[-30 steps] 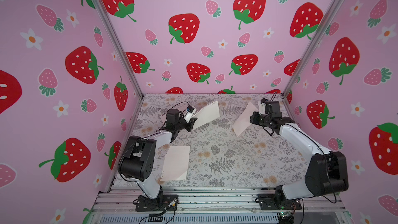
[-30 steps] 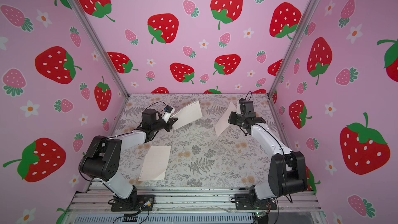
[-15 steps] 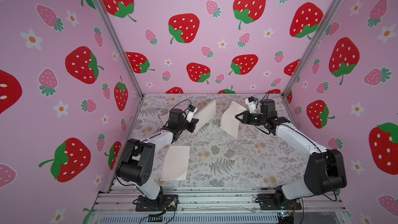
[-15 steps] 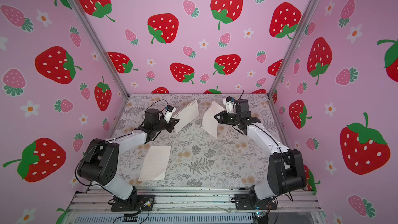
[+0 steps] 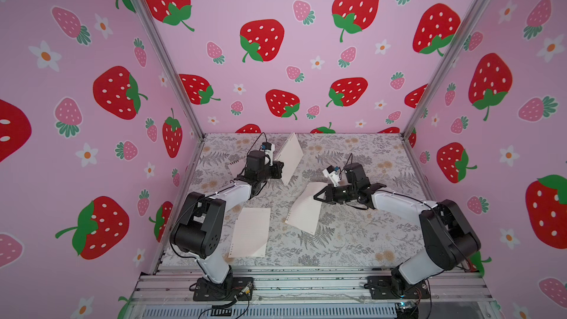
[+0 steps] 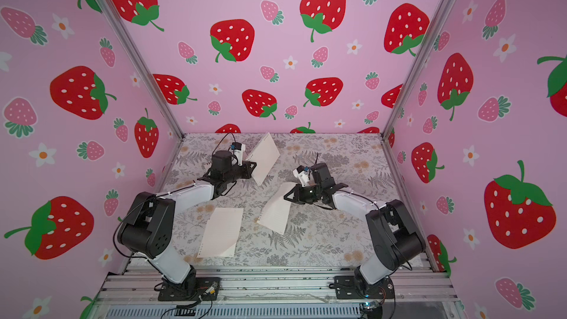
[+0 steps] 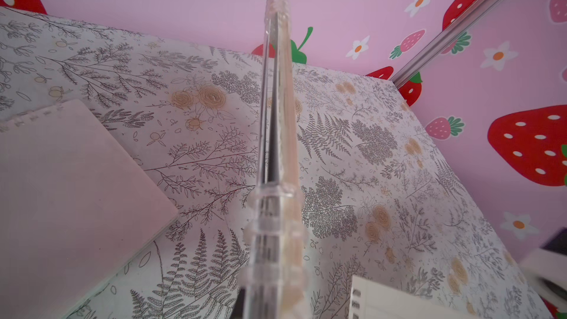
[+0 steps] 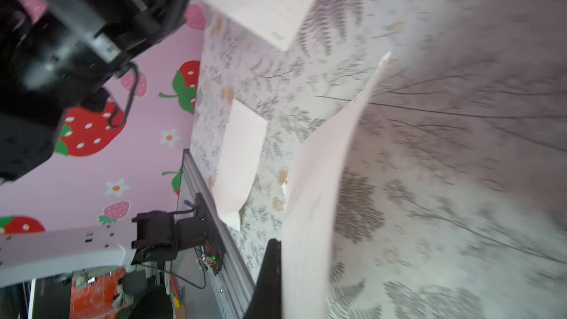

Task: Tear off pages from different notebooks
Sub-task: Place the paper at the center of the board.

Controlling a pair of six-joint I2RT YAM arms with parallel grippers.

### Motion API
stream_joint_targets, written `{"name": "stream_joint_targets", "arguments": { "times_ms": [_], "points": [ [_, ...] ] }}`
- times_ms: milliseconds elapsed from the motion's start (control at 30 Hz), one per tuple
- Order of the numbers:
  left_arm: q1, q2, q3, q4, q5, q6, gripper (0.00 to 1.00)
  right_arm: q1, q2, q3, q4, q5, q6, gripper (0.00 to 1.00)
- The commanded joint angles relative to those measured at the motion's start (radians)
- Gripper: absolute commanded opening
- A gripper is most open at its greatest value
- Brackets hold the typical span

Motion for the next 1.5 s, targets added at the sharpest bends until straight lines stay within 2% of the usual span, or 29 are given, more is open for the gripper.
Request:
{"name": "stream_joint_targets", "arguments": {
  "times_ms": [0, 133, 200, 333, 467, 600, 700, 733, 833, 900, 933, 967, 1000, 1067, 1200, 1333, 1467],
  "points": [
    [0.009, -0.049, 0.113, 0.025, -0.009, -0.003, 0.0, 0.06, -0.041, -0.033, 0.257, -0.047, 0.044, 0.0],
    [0.027, -0.084, 0.14, -0.022, -0.006, 0.019, 0.0, 0.142, 0.004, -0.003, 0.29, -0.044, 0.026, 0.0],
    [0.039, -0.093, 0.149, -0.036, -0.003, 0.021, 0.0, 0.171, 0.065, 0.039, 0.305, -0.08, 0.033, 0.0],
    [0.072, -0.115, 0.159, -0.031, 0.016, 0.001, 0.0, 0.234, 0.241, 0.119, 0.444, -0.124, 0.11, 0.0],
    [0.081, -0.126, 0.163, -0.041, 0.032, -0.006, 0.0, 0.273, 0.415, 0.24, 0.463, -0.132, 0.125, 0.0],
    [0.082, -0.115, 0.128, -0.006, 0.054, -0.04, 0.0, 0.277, 0.488, 0.298, 0.359, -0.064, 0.095, 0.0],
    [0.082, -0.09, 0.106, 0.028, 0.076, -0.066, 0.0, 0.282, 0.52, 0.341, 0.2, 0.006, 0.044, 0.02],
    [0.082, -0.082, 0.105, 0.029, 0.082, -0.07, 0.0, 0.281, 0.534, 0.368, 0.135, 0.025, 0.025, 0.13],
    [0.082, -0.064, 0.096, 0.04, 0.09, -0.085, 0.0, 0.279, 0.552, 0.385, 0.043, 0.071, -0.018, 0.21],
    [0.081, -0.055, 0.081, 0.063, 0.095, -0.102, 0.0, 0.276, 0.541, 0.376, 0.011, 0.104, -0.036, 0.34],
    [0.082, -0.053, 0.075, 0.074, 0.098, -0.11, 0.0, 0.274, 0.529, 0.375, -0.011, 0.119, -0.054, 0.48],
    [0.082, -0.05, 0.065, 0.089, 0.095, -0.123, 0.0, 0.269, 0.512, 0.374, -0.038, 0.148, -0.065, 0.69],
    [0.083, -0.049, 0.054, 0.107, 0.098, -0.134, 0.0, 0.263, 0.493, 0.368, -0.05, 0.154, -0.08, 0.77],
    [0.083, -0.044, 0.039, 0.128, 0.099, -0.154, 0.0, 0.245, 0.442, 0.343, -0.049, 0.157, -0.094, 0.82],
    [0.08, -0.017, 0.021, 0.167, 0.094, -0.214, 0.0, 0.214, 0.295, 0.269, -0.063, 0.159, -0.132, 0.83],
    [0.052, 0.103, 0.05, 0.263, 0.102, -0.34, 0.0, 0.16, 0.09, 0.127, -0.093, 0.214, -0.175, 0.86],
    [0.011, 0.237, 0.139, 0.236, -0.003, -0.42, 0.0, 0.068, -0.053, 0.041, -0.152, 0.295, -0.191, 0.88]
  ]
}}
